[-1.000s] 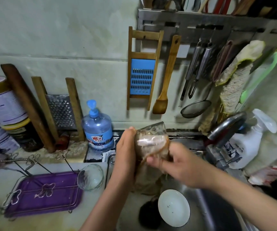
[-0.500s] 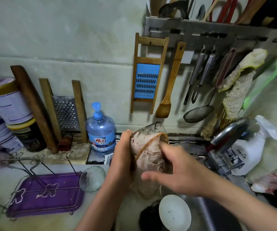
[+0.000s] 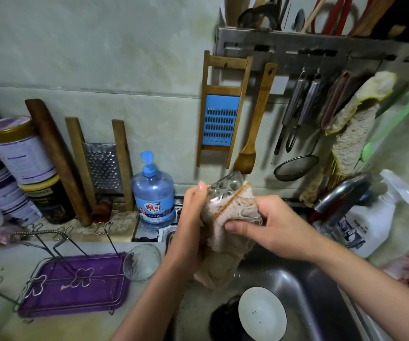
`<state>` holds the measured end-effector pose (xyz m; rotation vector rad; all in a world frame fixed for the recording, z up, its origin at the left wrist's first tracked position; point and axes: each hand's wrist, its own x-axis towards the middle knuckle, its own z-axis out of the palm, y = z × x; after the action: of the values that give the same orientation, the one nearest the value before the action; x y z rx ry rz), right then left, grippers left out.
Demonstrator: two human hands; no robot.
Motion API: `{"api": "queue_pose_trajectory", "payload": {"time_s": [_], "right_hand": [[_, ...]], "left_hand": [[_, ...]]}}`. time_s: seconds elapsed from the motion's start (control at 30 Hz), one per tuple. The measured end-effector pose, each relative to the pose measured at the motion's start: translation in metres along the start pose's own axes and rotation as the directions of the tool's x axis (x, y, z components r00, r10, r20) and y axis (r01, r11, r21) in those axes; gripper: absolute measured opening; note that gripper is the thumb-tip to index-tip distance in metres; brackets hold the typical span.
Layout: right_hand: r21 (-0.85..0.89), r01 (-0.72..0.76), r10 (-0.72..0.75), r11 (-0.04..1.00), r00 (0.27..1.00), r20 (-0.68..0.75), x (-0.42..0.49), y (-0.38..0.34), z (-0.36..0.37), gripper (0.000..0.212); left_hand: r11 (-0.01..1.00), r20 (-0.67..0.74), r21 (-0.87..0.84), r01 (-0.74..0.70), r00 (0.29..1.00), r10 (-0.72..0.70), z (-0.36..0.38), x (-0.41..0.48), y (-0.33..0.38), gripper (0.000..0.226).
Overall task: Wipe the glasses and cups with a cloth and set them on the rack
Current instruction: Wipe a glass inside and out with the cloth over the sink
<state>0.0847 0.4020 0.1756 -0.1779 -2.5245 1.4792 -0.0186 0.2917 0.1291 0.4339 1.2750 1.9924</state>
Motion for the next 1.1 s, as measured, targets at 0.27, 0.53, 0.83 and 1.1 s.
{"api": "queue_pose_trajectory", "payload": {"time_s": [0.27, 0.53, 0.83, 1.1], "right_hand": [[0.188, -0.111, 0.109, 0.976, 0.994, 0.022, -0.002, -0.009, -0.001, 0.022], [0.592, -0.185, 0.213, 0.784, 0.977, 0.023, 0.001, -0.022, 0.000, 0.034], [0.180, -0.081, 0.100, 0.980, 0.990, -0.101, 0.004, -0.025, 0.006, 0.020], [-0.571, 0.413, -0.392, 0.710, 0.905, 0.167, -0.009, 0.005, 0.001, 0.033]], "left_hand": [[0.932, -0.140, 0.110, -0.345, 0.923, 0.358, 0.015, -0.001, -0.002, 0.037], [0.800, -0.070, 0.291, -0.524, 0.823, 0.564, 0.015, -0.010, -0.008, 0.027], [0.872, -0.080, 0.301, -0.386, 0.901, 0.427, 0.011, -0.008, 0.008, 0.019], [0.996, 0.102, -0.058, 0.069, 0.993, -0.062, 0.009, -0.009, 0.035, 0.037]]}}
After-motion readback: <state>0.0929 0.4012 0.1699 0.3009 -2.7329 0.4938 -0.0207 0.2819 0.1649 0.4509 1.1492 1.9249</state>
